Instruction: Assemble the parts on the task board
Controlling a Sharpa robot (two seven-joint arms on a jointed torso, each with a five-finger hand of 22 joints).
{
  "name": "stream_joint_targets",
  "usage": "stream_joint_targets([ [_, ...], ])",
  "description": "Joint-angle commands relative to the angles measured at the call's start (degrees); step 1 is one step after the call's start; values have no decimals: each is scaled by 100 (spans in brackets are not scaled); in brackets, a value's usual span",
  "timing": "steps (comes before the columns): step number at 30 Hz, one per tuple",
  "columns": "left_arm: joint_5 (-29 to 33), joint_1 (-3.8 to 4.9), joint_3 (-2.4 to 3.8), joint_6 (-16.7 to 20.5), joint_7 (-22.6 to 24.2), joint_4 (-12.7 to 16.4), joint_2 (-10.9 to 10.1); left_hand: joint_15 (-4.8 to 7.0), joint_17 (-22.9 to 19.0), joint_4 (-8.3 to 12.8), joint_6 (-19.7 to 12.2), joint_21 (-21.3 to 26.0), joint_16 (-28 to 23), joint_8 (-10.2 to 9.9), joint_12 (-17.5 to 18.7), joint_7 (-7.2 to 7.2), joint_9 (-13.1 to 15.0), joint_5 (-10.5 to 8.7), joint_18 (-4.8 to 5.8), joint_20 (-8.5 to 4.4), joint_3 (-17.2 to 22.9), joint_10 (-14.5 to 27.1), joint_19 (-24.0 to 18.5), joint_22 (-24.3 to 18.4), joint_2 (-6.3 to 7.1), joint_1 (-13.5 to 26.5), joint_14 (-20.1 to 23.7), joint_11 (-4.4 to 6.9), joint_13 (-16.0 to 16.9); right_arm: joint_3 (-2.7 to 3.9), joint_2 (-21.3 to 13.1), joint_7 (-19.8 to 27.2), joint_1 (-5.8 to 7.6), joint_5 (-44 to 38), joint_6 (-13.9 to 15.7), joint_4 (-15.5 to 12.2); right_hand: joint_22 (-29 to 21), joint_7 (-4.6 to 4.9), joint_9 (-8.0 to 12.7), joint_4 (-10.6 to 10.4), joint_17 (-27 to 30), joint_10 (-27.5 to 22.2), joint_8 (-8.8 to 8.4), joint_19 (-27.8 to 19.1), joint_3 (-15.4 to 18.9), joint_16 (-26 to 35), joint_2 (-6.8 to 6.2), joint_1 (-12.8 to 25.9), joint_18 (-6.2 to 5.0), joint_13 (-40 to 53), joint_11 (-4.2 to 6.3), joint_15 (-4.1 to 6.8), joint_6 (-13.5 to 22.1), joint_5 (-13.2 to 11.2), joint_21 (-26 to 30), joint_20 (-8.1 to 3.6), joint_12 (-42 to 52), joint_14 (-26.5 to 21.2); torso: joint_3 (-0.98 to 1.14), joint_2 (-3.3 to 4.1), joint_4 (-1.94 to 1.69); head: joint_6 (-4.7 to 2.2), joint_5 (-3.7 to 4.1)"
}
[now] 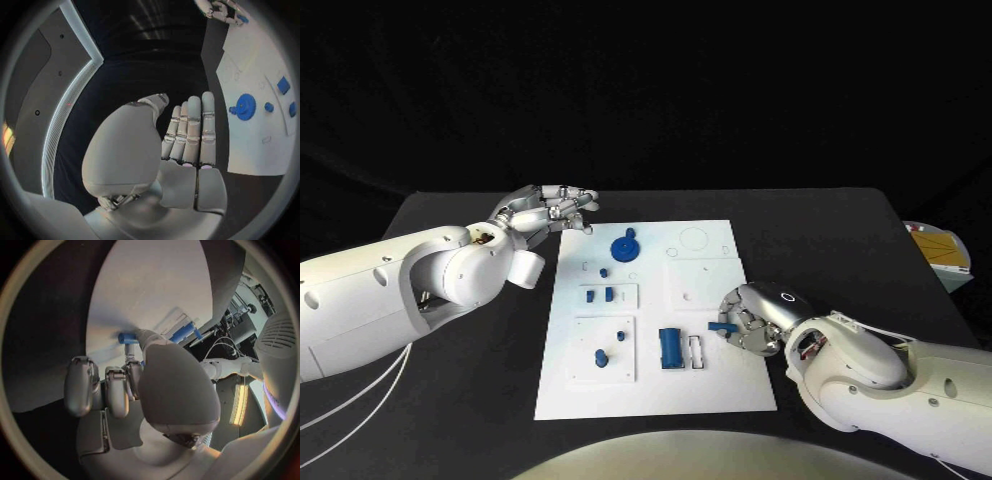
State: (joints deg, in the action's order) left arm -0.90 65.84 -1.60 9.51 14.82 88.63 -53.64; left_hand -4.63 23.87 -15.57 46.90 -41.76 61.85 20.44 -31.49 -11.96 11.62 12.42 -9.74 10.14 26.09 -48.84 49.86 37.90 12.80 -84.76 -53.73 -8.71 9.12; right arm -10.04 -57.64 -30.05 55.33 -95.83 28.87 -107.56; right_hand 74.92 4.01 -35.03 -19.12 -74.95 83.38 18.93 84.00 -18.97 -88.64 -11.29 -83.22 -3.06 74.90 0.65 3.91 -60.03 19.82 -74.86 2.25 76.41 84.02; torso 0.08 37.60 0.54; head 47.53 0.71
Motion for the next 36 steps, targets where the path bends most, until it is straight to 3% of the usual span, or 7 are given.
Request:
stream_joint_targets([
  [1,-18,3,3,-97,22,16,7,-15,-8,-3,-41,30,17,17,-37,-40,8,12,-66,21,22,21,-3,9,-23,-40,43,3,-5,-36,-47,-78,-43,109,-234,-45,1163,6,-79,994,-1235,10,198,189,-1091,-25,-32,240,46,516,-26,11,74,136,-42,-5,-13,540,0,-3,-1,8,14],
  [7,-19,3,3,-101,22,14,12,-15,-8,-3,-41,30,17,17,-37,-40,8,12,-66,21,22,21,-3,9,-23,-40,43,3,-5,-33,-138,-32,-21,354,-16,-258,1182,-4,-156,1080,-1285,47,295,213,-1255,-46,-59,432,59,545,-18,11,118,214,-128,-7,30,551,-6,-8,3,15,21],
  [21,-20,3,3,-102,20,18,13,-15,-8,-3,-41,30,17,17,-37,-40,8,12,-66,21,22,21,-3,9,-23,-40,43,3,-5,-31,-217,205,89,1209,400,-574,1202,-51,-198,1101,-1342,99,366,239,-1318,-70,-108,682,74,610,14,34,136,85,-220,-21,122,564,-6,-3,-2,38,31],
  [31,-22,3,3,-122,3,22,18,-15,-8,-3,-41,30,17,17,-37,-40,8,12,-66,21,22,21,-3,9,-23,-40,43,3,-5,-34,-82,247,40,1766,182,-534,1205,-83,-153,919,-1367,122,377,244,-1347,-80,-164,1136,77,643,39,54,106,-19,-239,-38,165,569,-5,1,-1,59,37],
  [33,-22,3,3,-122,1,23,20,-15,-8,-3,-41,30,17,17,-37,-40,8,12,-66,21,22,21,-3,9,-23,-40,43,3,-5,-35,-44,244,17,1806,122,-506,1208,-92,-134,834,-1373,135,386,248,-1261,-83,-201,1326,80,654,47,61,75,301,-252,-47,180,570,-3,2,-3,57,35],
  [36,-23,3,3,-121,0,24,20,-15,-9,-3,-48,32,21,19,-43,-41,9,13,-67,21,25,27,-2,13,-23,-39,42,3,-9,-36,8,237,-12,1838,54,-474,1210,-93,-128,801,-1383,140,391,251,-1219,-87,-184,1388,81,660,48,64,62,364,-262,-50,187,572,1,3,-5,64,34],
])
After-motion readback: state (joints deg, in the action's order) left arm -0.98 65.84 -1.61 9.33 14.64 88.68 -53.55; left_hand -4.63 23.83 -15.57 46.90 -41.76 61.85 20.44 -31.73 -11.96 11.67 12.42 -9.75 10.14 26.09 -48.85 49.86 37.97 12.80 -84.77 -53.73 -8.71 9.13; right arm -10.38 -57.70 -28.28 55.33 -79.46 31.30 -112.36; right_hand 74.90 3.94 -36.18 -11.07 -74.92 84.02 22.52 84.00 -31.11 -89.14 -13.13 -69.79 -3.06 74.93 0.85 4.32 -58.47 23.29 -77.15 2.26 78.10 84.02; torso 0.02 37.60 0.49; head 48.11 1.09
